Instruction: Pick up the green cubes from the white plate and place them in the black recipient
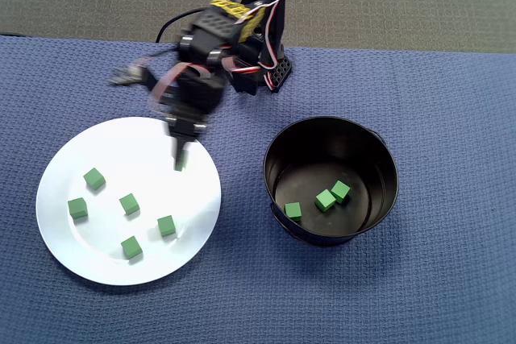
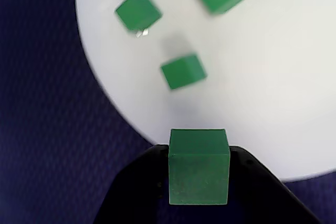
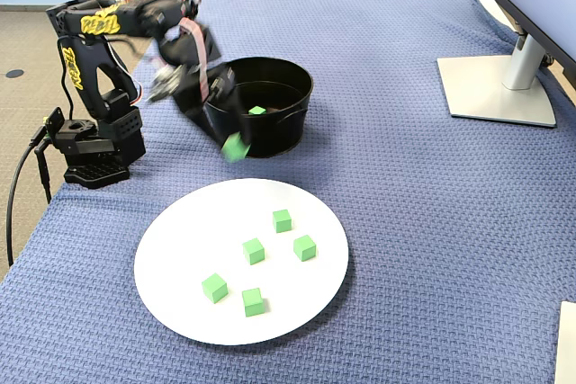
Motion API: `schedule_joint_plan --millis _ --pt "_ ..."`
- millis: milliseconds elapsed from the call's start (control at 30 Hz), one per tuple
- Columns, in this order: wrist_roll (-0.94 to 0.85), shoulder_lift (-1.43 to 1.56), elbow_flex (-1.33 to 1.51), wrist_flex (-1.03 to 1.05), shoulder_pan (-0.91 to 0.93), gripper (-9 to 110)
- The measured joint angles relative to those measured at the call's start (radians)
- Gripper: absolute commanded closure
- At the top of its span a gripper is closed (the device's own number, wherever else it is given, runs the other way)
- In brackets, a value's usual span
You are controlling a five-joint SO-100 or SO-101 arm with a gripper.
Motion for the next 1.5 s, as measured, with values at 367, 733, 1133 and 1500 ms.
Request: schedule_joint_plan --millis 367,733,1133,1500 --pt "0.232 0.107 0.049 0.014 -0.532 102" --pt "0.250 0.109 0.166 -0.026 -0.764 71" --pt "0.210 0.120 0.080 0.043 -0.643 73" --pt "0.098 -0.008 -0.150 0.169 -0.123 75"
